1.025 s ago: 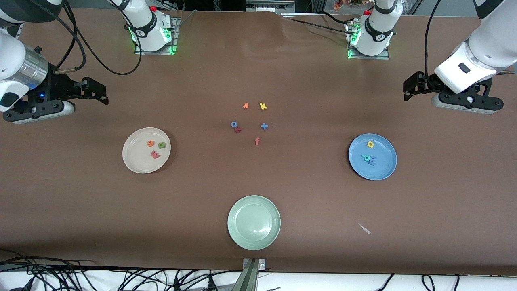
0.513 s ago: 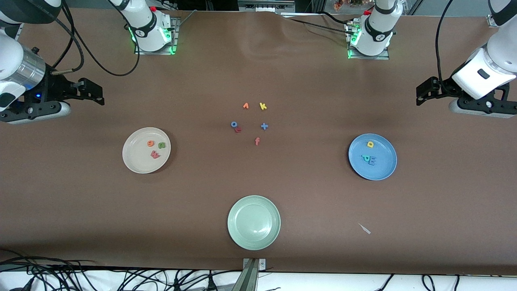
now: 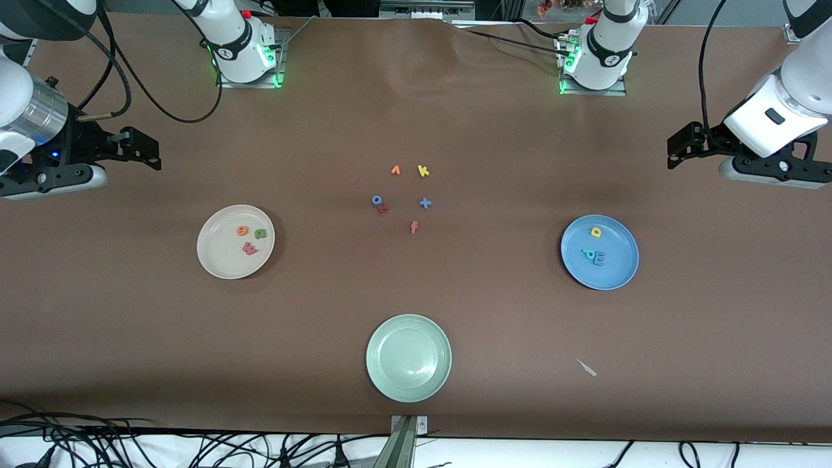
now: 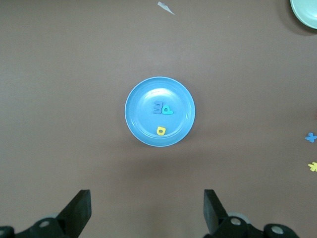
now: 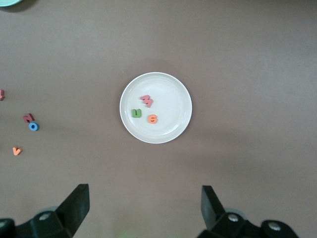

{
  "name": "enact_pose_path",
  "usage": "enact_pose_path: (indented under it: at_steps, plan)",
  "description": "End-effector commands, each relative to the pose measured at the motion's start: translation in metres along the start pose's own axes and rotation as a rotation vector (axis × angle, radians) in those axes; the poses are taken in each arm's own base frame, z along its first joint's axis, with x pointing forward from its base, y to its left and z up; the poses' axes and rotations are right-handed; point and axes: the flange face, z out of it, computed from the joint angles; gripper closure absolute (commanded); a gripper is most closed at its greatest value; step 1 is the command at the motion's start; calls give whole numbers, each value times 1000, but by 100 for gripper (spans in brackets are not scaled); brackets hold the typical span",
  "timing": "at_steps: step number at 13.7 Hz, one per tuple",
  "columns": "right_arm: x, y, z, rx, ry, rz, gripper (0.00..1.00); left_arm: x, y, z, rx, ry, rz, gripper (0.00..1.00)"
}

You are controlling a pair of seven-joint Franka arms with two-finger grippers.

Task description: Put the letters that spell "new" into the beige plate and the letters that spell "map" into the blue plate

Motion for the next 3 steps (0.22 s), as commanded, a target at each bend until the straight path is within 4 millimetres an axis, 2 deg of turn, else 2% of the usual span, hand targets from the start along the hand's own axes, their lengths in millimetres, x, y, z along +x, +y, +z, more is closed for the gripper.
enact_pose_path:
  at_steps: [1,3]
  plan:
    - [-1,2,-6,-16,-5,5,0,1,-1,-4,19,-10,17,0]
    - [-1,2,-6,-18,-5,6,0,1,1,-5,19,-7,21,0]
